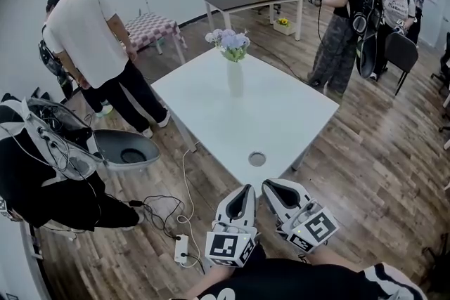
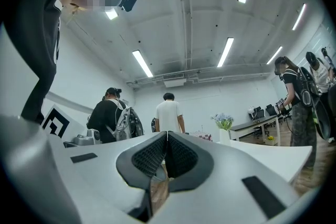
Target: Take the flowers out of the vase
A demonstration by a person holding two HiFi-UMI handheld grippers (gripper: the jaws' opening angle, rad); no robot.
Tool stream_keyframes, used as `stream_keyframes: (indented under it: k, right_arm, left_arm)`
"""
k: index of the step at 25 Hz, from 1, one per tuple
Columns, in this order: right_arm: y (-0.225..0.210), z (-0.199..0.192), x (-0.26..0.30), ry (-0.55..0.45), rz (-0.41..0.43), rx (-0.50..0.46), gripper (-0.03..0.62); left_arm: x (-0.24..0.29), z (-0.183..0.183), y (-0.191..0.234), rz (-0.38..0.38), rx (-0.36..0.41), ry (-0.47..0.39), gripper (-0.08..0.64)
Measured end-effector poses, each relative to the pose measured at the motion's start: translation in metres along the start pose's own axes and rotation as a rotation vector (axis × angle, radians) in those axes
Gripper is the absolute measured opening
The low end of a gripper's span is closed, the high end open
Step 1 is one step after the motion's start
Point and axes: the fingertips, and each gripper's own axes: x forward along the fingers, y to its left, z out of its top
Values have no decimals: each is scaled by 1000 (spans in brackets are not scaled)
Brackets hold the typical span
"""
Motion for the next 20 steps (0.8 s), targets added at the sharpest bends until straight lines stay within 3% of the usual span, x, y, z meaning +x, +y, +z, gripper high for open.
stream_keyframes:
  k: [20]
  right_arm:
    - [-110, -11, 138, 19, -99, 13, 20]
  left_arm:
    - [145, 29, 109, -88, 3, 28, 2]
